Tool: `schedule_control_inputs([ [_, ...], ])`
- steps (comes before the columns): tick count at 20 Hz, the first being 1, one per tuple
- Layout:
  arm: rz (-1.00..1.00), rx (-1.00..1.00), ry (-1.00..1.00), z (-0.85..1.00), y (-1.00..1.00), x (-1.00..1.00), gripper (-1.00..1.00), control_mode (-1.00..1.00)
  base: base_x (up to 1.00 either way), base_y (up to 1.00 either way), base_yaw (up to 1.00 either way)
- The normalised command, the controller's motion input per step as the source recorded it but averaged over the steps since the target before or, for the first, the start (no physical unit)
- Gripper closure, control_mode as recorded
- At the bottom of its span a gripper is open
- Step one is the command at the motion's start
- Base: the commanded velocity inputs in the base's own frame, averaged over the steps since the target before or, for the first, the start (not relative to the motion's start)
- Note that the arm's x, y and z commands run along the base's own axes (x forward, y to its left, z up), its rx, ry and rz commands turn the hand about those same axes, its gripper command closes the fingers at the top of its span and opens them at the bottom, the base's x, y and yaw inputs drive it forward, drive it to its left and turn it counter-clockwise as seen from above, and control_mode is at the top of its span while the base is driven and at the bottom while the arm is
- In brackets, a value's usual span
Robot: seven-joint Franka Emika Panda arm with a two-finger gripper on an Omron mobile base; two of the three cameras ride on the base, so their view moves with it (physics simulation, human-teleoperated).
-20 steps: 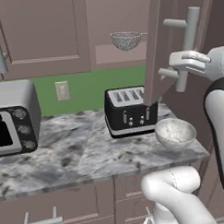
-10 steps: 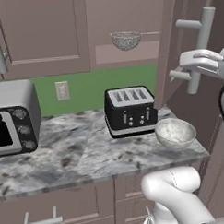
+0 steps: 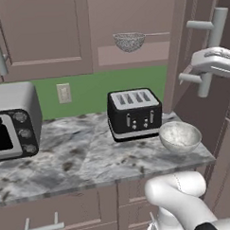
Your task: Open the cabinet and setup a tea strainer by placing it in the bowl upright.
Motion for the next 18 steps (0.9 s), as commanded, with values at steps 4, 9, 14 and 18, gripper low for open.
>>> schedule_control_inputs([
  [4, -0.12, 0.0, 0.0, 0.15, -0.01, -0.7, -1.0, -1.0, 0.0, 0.0, 0.0],
  [9, -0.11, -0.1, 0.01, 0.17, 0.03, -0.66, -1.0, -1.0, 0.0, 0.0, 0.0],
  [14, -0.04, -0.39, 0.16, 0.0, 0.42, -0.24, -1.0, -1.0, 0.0, 0.0, 0.0],
  [18, 0.0, -0.44, 0.16, -0.05, 0.66, 0.0, -1.0, -1.0, 0.0, 0.0, 0.0],
])
